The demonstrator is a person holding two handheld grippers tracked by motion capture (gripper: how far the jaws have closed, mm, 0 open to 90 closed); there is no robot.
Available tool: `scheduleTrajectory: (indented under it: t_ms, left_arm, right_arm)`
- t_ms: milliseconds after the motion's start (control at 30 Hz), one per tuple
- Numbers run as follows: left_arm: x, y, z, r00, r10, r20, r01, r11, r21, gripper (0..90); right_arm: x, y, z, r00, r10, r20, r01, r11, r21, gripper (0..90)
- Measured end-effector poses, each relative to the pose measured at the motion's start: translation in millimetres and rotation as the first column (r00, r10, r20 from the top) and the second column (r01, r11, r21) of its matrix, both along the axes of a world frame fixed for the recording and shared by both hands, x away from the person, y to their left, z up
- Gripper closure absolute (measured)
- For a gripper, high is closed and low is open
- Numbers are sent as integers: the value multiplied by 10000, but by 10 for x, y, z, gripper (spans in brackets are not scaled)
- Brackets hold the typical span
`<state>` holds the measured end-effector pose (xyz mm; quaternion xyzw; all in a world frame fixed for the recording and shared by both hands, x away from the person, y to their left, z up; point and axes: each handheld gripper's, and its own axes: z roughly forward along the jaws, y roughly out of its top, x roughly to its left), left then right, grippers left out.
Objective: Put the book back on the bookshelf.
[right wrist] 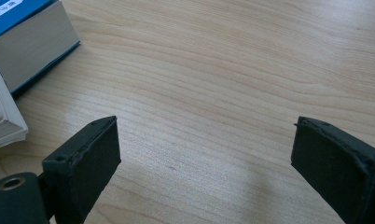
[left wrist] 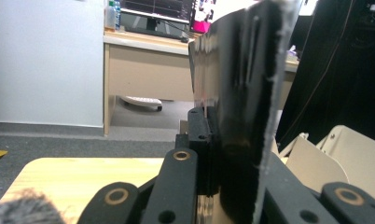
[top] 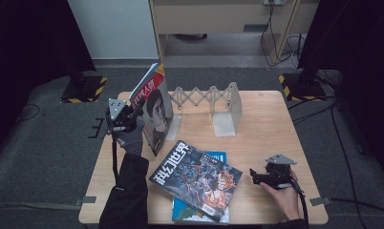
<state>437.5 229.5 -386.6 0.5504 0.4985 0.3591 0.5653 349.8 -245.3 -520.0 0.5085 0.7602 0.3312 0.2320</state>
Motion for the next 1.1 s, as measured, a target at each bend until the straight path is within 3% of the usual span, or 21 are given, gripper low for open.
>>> scheduleTrajectory:
  t_ms: [133,233,367,533,767,900,1100]
  left_arm:
    - [-55,17,-57,9990,-281,-346,287,9995,147,852]
    - [-110,54,-87,9986,-398,-339,403,9991,147,855]
    - [-170,106,-54,9987,-282,-414,300,9986,438,855]
    - [-208,213,-61,9976,-342,-598,361,9989,308,847]
    - [-233,266,-39,9958,-337,-857,389,9974,598,840]
    - [-233,263,-39,9954,-288,-915,322,9988,359,859]
    - [-199,215,-61,9982,65,-593,-61,10000,70,863]
  right_arm:
    - [-4,6,0,10000,-7,15,7,10000,4,84]
    - [-9,4,3,10000,6,-2,-6,10000,3,84]
    - [-8,12,0,10000,11,20,-11,10000,-5,84]
    - [-6,13,0,10000,10,-33,-10,10000,-16,84]
    - [-5,18,-4,9999,22,-105,-23,10000,-39,84]
    - [-5,20,-6,10000,13,-85,-13,10000,-41,84]
    - [-3,19,-7,9999,32,-104,-32,10000,-52,84]
